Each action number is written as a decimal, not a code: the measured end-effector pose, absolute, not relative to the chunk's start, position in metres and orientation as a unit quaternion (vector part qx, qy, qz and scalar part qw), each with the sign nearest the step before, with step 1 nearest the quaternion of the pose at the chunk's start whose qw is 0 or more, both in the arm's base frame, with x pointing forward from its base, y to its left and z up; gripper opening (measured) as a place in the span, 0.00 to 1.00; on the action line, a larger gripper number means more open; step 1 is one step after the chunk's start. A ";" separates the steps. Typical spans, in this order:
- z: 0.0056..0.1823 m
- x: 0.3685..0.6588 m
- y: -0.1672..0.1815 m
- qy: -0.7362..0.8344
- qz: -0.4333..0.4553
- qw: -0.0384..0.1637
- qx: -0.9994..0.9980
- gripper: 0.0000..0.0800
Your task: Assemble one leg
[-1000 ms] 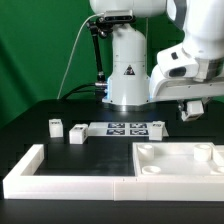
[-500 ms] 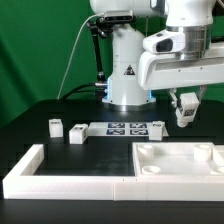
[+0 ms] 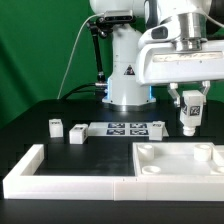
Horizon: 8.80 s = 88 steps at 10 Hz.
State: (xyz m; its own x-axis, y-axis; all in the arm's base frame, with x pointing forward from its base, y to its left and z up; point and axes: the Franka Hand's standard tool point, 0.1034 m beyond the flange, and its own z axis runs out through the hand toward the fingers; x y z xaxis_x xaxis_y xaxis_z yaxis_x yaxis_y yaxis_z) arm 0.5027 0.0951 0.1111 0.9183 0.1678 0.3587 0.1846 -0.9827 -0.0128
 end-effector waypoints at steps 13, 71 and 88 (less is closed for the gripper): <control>0.116 0.578 0.112 -0.096 -0.200 0.031 -0.974 0.36; 0.082 0.625 0.121 0.536 0.031 0.026 -0.843 0.36; 0.080 0.629 0.110 0.042 0.023 0.038 -0.998 0.81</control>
Offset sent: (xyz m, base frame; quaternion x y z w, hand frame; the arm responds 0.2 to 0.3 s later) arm 0.0000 0.0000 0.0000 0.0000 0.0000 0.0000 1.0000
